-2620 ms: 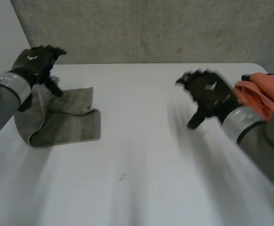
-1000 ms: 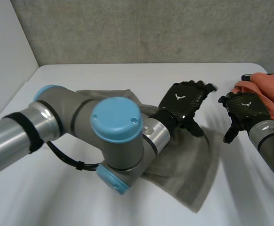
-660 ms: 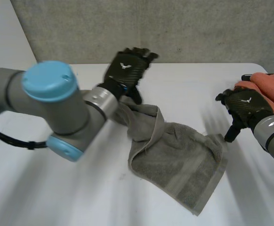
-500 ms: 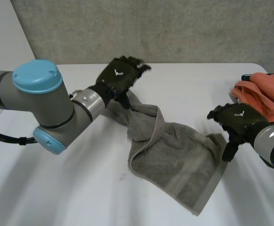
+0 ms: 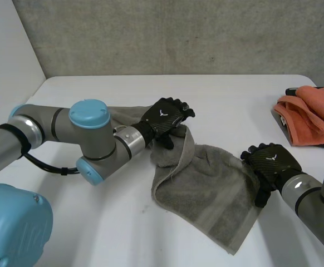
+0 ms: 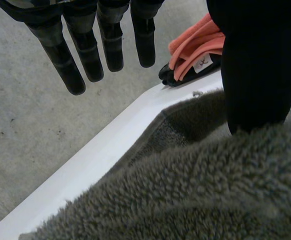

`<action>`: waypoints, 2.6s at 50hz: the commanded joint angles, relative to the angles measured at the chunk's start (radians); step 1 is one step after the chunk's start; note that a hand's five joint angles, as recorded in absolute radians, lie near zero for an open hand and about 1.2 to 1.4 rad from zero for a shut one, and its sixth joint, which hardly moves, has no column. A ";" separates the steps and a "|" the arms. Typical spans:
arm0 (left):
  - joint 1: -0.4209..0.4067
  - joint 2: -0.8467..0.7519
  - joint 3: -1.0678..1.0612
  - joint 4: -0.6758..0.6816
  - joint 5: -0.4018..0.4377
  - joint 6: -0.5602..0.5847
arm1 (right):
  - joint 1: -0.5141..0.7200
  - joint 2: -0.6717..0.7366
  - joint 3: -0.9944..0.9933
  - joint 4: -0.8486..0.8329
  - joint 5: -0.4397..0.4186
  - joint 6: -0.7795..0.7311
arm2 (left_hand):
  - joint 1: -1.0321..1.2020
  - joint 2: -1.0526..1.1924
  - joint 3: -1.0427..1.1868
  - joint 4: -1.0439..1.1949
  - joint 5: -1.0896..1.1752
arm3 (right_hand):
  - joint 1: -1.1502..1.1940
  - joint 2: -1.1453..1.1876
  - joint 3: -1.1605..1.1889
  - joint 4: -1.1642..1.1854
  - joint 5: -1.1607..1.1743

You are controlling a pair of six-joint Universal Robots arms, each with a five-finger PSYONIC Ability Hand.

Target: Fold the laundry.

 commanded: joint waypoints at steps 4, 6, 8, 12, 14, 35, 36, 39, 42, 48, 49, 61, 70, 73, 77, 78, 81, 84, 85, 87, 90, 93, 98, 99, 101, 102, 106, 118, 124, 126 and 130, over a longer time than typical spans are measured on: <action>-0.016 -0.055 0.056 -0.003 0.001 0.035 | 0.007 0.035 -0.022 -0.001 0.013 0.001 | 0.082 0.079 0.082 0.080 0.072 | 0.244 0.223 0.230 0.210 0.213; -0.028 -0.064 0.073 -0.003 0.001 0.035 | 0.009 0.035 -0.020 -0.001 0.013 0.001 | 0.082 0.079 0.082 0.080 0.072 | 0.247 0.226 0.233 0.213 0.216; -0.036 -0.073 0.083 -0.003 0.001 0.035 | 0.009 0.035 -0.020 -0.001 0.013 0.001 | 0.097 0.093 0.097 0.095 0.087 | 0.256 0.235 0.242 0.222 0.225; -0.046 -0.099 0.106 -0.004 0.001 0.035 | 0.010 0.035 -0.018 -0.001 0.013 0.001 | 0.173 0.169 0.173 0.171 0.163 | 0.294 0.273 0.280 0.260 0.263; -0.051 -0.112 0.117 -0.009 0.001 0.035 | 0.009 0.037 -0.018 -0.001 0.013 0.001 | 0.279 0.275 0.278 0.277 0.269 | 0.341 0.320 0.326 0.307 0.309; -0.076 0.205 -0.116 0.042 -0.308 0.371 | 0.003 0.029 -0.229 -0.054 -0.025 0.008 | 1.021 1.018 1.021 1.019 1.011 | 1.194 1.174 1.180 1.160 1.163; -0.077 0.239 -0.152 0.048 -0.308 0.371 | 0.003 0.029 -0.256 -0.052 -0.025 0.010 | 1.021 1.018 1.021 1.019 1.011 | 1.194 1.174 1.180 1.160 1.163; -0.080 0.402 -0.312 0.052 -0.316 0.373 | 0.003 0.029 -0.299 -0.048 -0.021 0.025 | 1.021 1.018 1.021 1.019 1.011 | 1.194 1.174 1.180 1.160 1.163; -0.082 0.517 -0.433 0.052 -0.321 0.374 | 0.003 0.028 -0.337 -0.028 -0.019 0.033 | 1.021 1.018 1.021 1.019 1.011 | 1.194 1.174 1.180 1.160 1.163; -0.106 0.759 -0.810 0.051 -0.428 0.359 | -0.002 0.061 -0.466 0.066 -0.025 0.039 | 1.021 1.018 1.021 1.019 1.011 | 1.194 1.174 1.180 1.160 1.163; -0.114 0.769 -0.834 0.052 -0.440 0.353 | 0.000 0.093 -0.486 0.071 -0.022 0.038 | 1.021 1.018 1.021 1.019 1.011 | 1.194 1.174 1.180 1.160 1.163; -0.201 0.625 -0.863 0.039 -0.488 0.121 | 0.037 0.345 -0.653 0.081 0.067 0.036 | 0.086 0.083 0.086 0.084 0.076 | 1.194 1.174 1.180 1.160 1.163; -0.033 0.787 -0.861 0.023 -0.503 0.107 | 0.030 0.301 -0.657 0.084 0.136 0.031 | -0.041 -0.045 -0.041 -0.043 -0.051 | -0.027 -0.048 -0.042 -0.062 -0.059; 0.036 0.838 -0.884 0.023 -0.457 0.107 | 0.029 0.221 -0.614 0.086 0.134 0.027 | -0.044 -0.048 -0.044 -0.046 -0.054 | -0.027 -0.048 -0.042 -0.062 -0.059; 0.111 0.856 -0.903 0.014 -0.344 0.112 | 0.021 0.135 -0.554 0.106 0.125 0.002 | -0.038 -0.042 -0.038 -0.040 -0.048 | -0.027 -0.048 -0.042 -0.062 -0.059; 0.148 0.856 -0.910 0.006 -0.297 0.115 | 0.018 0.123 -0.543 0.121 0.125 -0.011 | -0.032 -0.036 -0.032 -0.034 -0.042 | -0.027 -0.048 -0.042 -0.062 -0.059; 0.228 0.853 -0.923 -0.006 -0.223 0.117 | 0.000 0.097 -0.497 0.221 0.114 -0.085 | -0.012 -0.015 -0.012 -0.014 -0.022 | -0.027 -0.048 -0.042 -0.062 -0.059; 0.312 0.835 -0.921 -0.006 -0.114 0.118 | -0.006 0.086 -0.447 0.291 0.076 -0.130 | 0.009 0.005 0.009 0.007 -0.001 | -0.027 -0.048 -0.042 -0.062 -0.059; 0.335 0.807 -0.915 0.000 -0.065 0.121 | -0.006 0.080 -0.430 0.304 0.062 -0.137 | 0.047 0.043 0.046 0.045 0.037 | -0.027 -0.048 -0.042 -0.062 -0.059; 0.355 0.766 -0.904 0.005 -0.025 0.126 | -0.006 0.049 -0.376 0.325 0.026 -0.151 | 0.076 0.073 0.076 0.074 0.066 | -0.027 -0.048 -0.042 -0.062 -0.059; 0.369 0.683 -0.865 0.005 0.053 0.143 | -0.005 0.009 -0.289 0.325 -0.010 -0.153 | 0.161 0.158 0.161 0.159 0.151 | -0.027 -0.048 -0.042 -0.062 -0.059; 0.369 0.616 -0.823 0.003 0.098 0.173 | -0.003 -0.012 -0.230 0.321 -0.027 -0.153 | 0.241 0.237 0.240 0.239 0.231 | -0.027 -0.048 -0.042 -0.062 -0.059; 0.357 0.514 -0.771 0.002 0.124 0.233 | -0.003 -0.052 -0.111 0.275 -0.059 -0.145 | 0.282 0.278 0.282 0.280 0.272 | -0.027 -0.048 -0.042 -0.062 -0.059; 0.357 0.500 -0.765 0.002 0.121 0.244 | -0.003 -0.054 -0.098 0.266 -0.059 -0.145 | 0.285 0.281 0.285 0.283 0.275 | -0.027 -0.048 -0.042 -0.062 -0.059; 0.349 0.456 -0.740 0.003 0.117 0.279 | -0.003 -0.057 -0.060 0.235 -0.059 -0.145 | 0.302 0.299 0.302 0.300 0.292 | -0.027 -0.048 -0.042 -0.062 -0.059; 0.346 0.445 -0.733 0.002 0.117 0.291 | -0.003 -0.057 -0.051 0.227 -0.059 -0.145 | 0.302 0.299 0.302 0.300 0.292 | -0.027 -0.048 -0.042 -0.062 -0.059; 0.319 0.407 -0.693 -0.003 0.112 0.337 | -0.005 -0.057 -0.017 0.200 -0.059 -0.142 | 0.317 0.313 0.317 0.315 0.307 | -0.027 -0.048 -0.042 -0.062 -0.059; 0.291 0.321 -0.605 0.000 0.106 0.356 | -0.003 -0.051 0.032 0.144 -0.059 -0.139 | 0.375 0.372 0.375 0.373 0.366 | -0.027 -0.048 -0.042 -0.062 -0.059; 0.288 0.286 -0.570 0.000 0.104 0.353 | 0.003 -0.043 0.041 0.130 -0.059 -0.137 | 0.417 0.413 0.417 0.415 0.407 | -0.027 -0.048 -0.042 -0.062 -0.059; 0.285 0.273 -0.559 -0.001 0.103 0.353 | 0.004 -0.041 0.043 0.130 -0.059 -0.137 | 0.455 0.451 0.455 0.453 0.445 | -0.027 -0.048 -0.042 -0.062 -0.059; 0.274 0.262 -0.547 -0.001 0.095 0.353 | 0.007 -0.041 0.046 0.129 -0.059 -0.137 | 0.493 0.490 0.493 0.491 0.483 | -0.027 -0.048 -0.042 -0.062 -0.059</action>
